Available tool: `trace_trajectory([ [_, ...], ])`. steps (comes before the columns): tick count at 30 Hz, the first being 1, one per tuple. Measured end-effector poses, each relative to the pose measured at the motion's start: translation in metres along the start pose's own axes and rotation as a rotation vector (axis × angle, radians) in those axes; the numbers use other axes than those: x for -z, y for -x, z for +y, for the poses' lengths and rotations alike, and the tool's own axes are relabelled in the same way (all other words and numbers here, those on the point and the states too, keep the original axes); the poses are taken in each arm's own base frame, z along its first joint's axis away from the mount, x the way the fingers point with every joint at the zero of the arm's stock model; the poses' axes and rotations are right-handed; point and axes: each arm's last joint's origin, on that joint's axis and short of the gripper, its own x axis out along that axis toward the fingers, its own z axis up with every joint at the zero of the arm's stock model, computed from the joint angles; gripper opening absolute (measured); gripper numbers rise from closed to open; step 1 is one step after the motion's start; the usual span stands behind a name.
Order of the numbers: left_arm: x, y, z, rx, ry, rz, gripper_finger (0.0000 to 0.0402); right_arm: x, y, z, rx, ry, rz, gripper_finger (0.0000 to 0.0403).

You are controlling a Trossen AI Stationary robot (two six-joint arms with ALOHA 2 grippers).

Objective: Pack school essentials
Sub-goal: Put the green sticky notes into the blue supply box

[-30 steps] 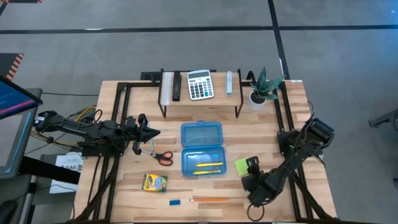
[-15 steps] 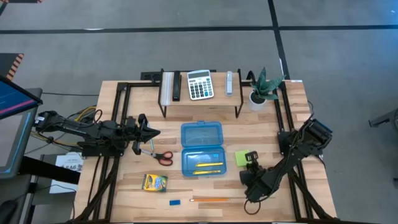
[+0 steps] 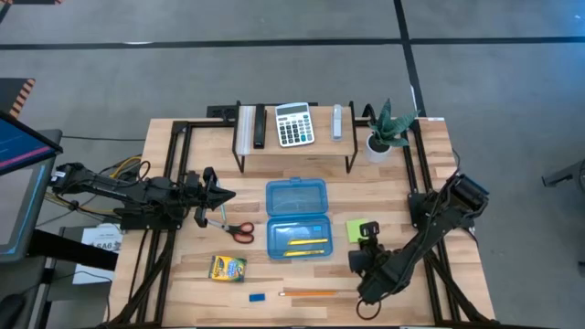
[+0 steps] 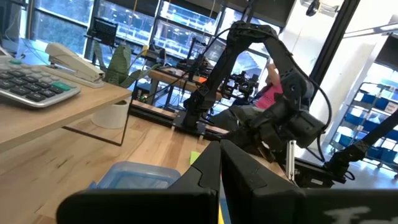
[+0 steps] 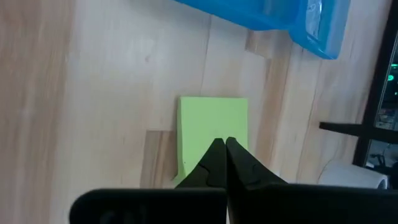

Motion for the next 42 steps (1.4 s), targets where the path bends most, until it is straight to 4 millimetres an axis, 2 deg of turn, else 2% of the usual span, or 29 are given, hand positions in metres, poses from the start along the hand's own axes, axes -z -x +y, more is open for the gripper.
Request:
trace_trajectory([
  [4,0.000,0.000,0.000,0.000,0.000,0.000,0.0000,0.000,0.003,-0.004,-0.050,-0.010,0.030,0.0024],
  [8,0.000,0.000,0.000,0.000,0.000,0.000,0.0000,0.002,0.002,-0.018,-0.121,-0.053,0.060,0.0079],
  [12,0.000,0.000,0.000,0.011,0.000,0.004,0.0000,0.017,0.004,-0.046,-0.160,-0.126,0.015,0.0142],
  [15,0.000,0.000,-0.001,0.020,0.000,0.007,0.0000,0.030,0.004,-0.065,-0.242,-0.272,-0.098,0.0183],
  [18,0.000,0.000,-0.001,0.019,-0.003,0.006,0.0000,0.043,-0.002,-0.073,-0.321,-0.314,-0.165,0.0220],
  [23,0.000,0.000,-0.001,0.019,-0.008,0.006,0.0000,0.051,-0.013,-0.064,-0.372,-0.251,-0.229,0.0269],
  [30,0.000,0.000,-0.001,0.018,-0.006,0.006,0.0000,0.041,-0.033,-0.046,-0.341,-0.211,-0.159,0.0310],
  [42,0.000,0.000,-0.001,0.019,-0.005,0.007,0.0000,0.033,-0.069,-0.035,-0.324,-0.204,0.019,0.0327],
])
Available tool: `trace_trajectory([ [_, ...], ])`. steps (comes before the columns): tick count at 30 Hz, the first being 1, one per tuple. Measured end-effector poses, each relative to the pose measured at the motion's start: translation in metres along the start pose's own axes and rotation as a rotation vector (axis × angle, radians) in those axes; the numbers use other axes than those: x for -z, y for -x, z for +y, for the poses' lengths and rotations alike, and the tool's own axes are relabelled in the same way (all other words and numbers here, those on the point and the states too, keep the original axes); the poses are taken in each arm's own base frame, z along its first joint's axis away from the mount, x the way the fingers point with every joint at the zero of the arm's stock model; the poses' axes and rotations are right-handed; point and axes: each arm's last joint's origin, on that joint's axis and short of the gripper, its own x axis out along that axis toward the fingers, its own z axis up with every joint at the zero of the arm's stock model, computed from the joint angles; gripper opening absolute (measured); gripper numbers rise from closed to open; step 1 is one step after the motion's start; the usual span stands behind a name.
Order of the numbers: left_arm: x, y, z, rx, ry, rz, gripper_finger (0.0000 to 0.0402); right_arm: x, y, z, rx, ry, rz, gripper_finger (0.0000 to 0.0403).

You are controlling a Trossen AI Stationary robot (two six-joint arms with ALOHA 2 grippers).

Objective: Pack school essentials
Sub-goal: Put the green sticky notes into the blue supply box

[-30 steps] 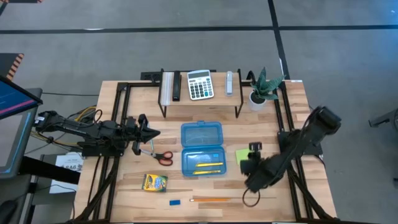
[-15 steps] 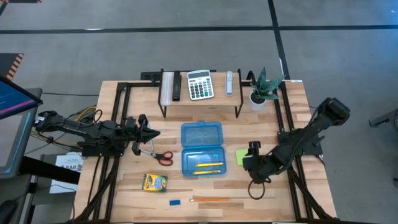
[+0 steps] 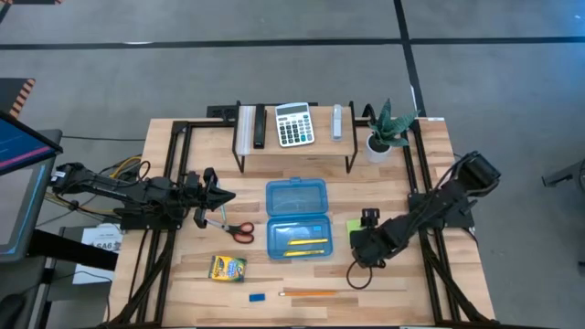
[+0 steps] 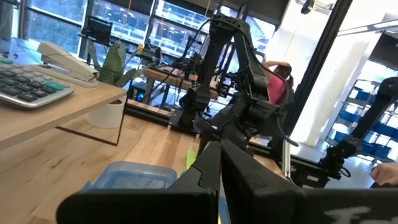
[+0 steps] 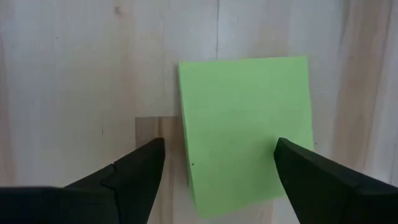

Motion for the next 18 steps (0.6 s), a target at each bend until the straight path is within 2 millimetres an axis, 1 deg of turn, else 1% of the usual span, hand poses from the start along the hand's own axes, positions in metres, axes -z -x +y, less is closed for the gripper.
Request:
trace_trajectory([
  [4,0.000,0.000,0.000,0.000,0.000,0.000,0.0000,-0.003,-0.009,-0.004,-0.033,0.005,0.064,0.0321],
  [6,0.000,0.000,0.000,0.000,0.000,0.000,0.0000,-0.004,-0.011,-0.006,-0.050,0.001,0.079,0.0306],
  [8,0.000,0.000,0.000,0.000,0.000,0.001,0.0000,-0.005,-0.012,-0.008,-0.067,-0.003,0.090,0.0282],
  [11,0.000,0.000,0.000,0.000,0.000,0.001,0.0000,-0.006,-0.013,-0.011,-0.082,-0.006,0.098,0.0230],
  [16,0.000,0.000,0.000,0.000,0.001,0.001,0.0000,-0.007,-0.013,-0.011,-0.108,-0.008,0.101,0.0123],
  [18,0.000,0.000,0.000,0.000,0.000,0.001,0.0000,-0.007,-0.012,-0.010,-0.106,-0.006,0.098,0.0087],
])
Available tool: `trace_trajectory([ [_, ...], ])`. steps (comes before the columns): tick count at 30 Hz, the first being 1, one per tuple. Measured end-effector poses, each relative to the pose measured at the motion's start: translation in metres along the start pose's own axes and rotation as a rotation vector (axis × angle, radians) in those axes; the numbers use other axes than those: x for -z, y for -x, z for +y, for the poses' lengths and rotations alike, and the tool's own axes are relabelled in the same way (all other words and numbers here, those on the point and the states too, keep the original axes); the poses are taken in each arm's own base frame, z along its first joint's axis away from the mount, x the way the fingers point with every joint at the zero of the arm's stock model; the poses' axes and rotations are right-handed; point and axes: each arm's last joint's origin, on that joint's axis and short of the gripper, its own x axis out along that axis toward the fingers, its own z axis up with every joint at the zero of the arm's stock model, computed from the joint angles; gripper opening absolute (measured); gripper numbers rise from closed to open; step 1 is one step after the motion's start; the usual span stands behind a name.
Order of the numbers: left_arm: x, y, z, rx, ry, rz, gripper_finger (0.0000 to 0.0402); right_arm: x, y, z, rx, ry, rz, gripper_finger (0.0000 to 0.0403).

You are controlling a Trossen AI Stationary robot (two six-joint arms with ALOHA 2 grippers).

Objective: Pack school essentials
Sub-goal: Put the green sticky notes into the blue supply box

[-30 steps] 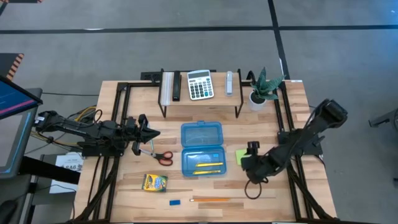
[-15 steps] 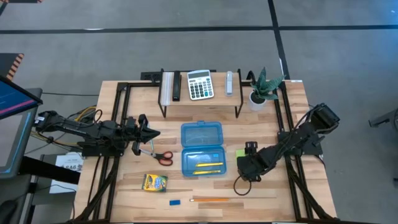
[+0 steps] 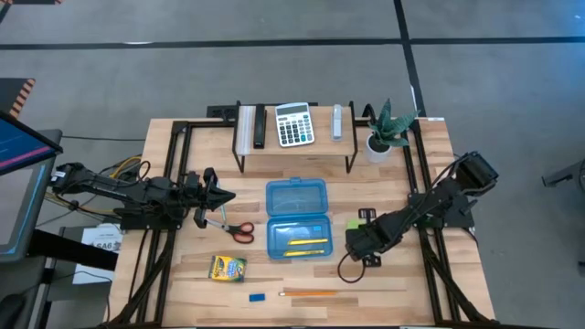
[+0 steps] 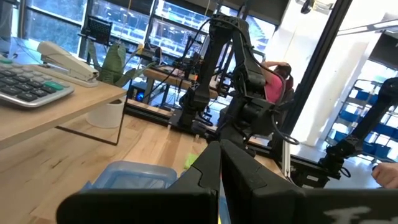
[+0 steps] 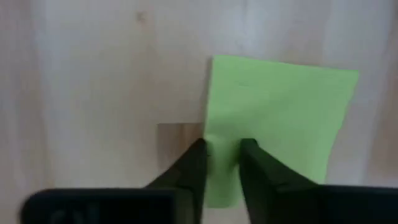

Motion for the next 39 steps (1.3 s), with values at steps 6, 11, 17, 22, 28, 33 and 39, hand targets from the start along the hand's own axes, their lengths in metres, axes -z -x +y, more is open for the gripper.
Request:
trace_trajectory([
  [6,0.000,0.000,0.000,0.000,0.000,0.000,0.0000,-0.006,0.009,0.003,-0.013,0.007,-0.026,0.0023],
  [11,0.000,0.000,0.000,0.000,0.000,0.000,0.0000,-0.009,0.015,0.003,-0.023,0.004,-0.034,0.0005],
  [17,0.000,0.000,0.000,0.000,0.000,0.000,0.0000,-0.015,0.021,0.004,-0.008,0.001,-0.056,0.0002],
  [22,0.000,0.000,0.000,0.000,0.000,0.000,0.0000,-0.022,0.033,0.004,0.022,0.002,-0.070,0.0001],
  [28,0.000,0.000,0.000,0.000,-0.001,0.000,0.0000,-0.034,0.059,0.007,0.064,0.010,-0.108,0.0001],
  [33,0.000,0.000,0.000,0.000,-0.001,0.000,0.0000,-0.047,0.084,0.014,0.080,0.018,-0.199,0.0001],
  [39,0.000,0.000,0.000,0.000,-0.001,0.000,0.0000,-0.063,0.106,0.019,0.076,0.047,-0.325,0.0001],
])
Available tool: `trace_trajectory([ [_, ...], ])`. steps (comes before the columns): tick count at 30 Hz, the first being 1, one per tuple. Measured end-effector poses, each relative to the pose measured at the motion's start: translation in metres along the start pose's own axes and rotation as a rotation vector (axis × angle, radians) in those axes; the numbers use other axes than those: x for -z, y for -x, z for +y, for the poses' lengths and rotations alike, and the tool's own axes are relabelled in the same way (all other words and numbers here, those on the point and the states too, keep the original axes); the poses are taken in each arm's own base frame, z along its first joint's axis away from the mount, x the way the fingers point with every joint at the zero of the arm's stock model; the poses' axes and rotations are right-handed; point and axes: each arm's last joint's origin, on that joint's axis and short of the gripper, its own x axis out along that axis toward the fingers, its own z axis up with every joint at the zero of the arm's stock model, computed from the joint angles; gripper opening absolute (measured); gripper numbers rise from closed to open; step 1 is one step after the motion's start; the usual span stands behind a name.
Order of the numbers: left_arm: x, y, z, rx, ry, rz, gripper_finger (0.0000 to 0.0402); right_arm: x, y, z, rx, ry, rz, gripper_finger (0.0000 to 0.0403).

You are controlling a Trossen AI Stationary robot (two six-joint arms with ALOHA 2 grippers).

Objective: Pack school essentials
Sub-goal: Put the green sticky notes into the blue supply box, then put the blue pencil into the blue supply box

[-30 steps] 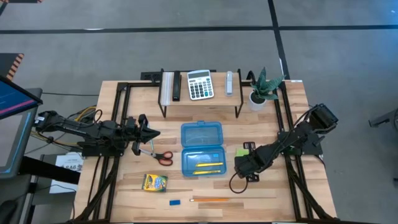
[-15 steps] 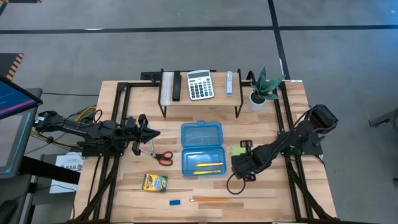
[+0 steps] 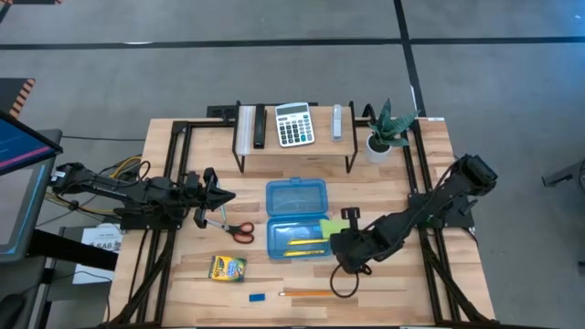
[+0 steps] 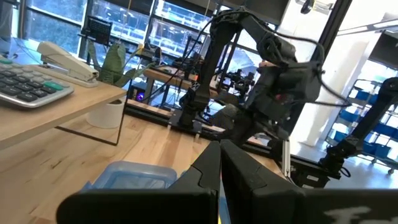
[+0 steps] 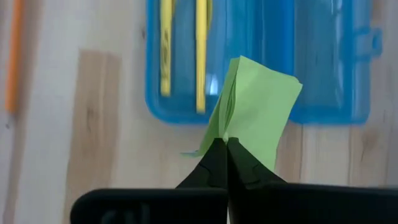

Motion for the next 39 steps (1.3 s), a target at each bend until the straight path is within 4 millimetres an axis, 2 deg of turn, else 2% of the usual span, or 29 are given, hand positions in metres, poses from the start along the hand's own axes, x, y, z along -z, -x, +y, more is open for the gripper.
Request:
trace_trajectory([
  [7,0.000,0.000,0.000,0.000,0.000,0.000,0.0000,-0.021,-0.001,-0.002,-0.036,0.016,-0.148,0.0000],
  [11,0.000,0.000,0.000,-0.001,0.000,-0.001,0.0000,-0.027,-0.021,0.000,-0.041,0.038,-0.131,0.0000],
  [17,0.001,0.000,0.000,-0.002,-0.002,0.005,0.0000,-0.028,-0.063,0.007,-0.034,0.078,-0.025,0.0001],
  [22,0.001,0.000,0.000,-0.002,-0.002,0.005,0.0000,-0.041,-0.073,0.011,-0.088,0.088,-0.058,0.0040],
  [27,0.000,0.000,0.000,-0.002,-0.002,0.004,0.0000,-0.055,-0.064,0.011,-0.116,0.094,-0.150,0.0106],
  [32,0.000,0.000,0.000,-0.002,-0.002,0.005,0.0000,-0.067,-0.037,0.003,-0.132,0.062,-0.246,0.0165],
  [35,0.001,0.000,0.000,0.005,0.000,0.009,0.0000,-0.068,-0.017,-0.004,-0.144,0.034,-0.303,0.0180],
  [39,0.001,0.000,0.000,0.004,0.020,0.008,0.0000,-0.054,0.014,-0.014,-0.167,-0.005,-0.430,0.0174],
])
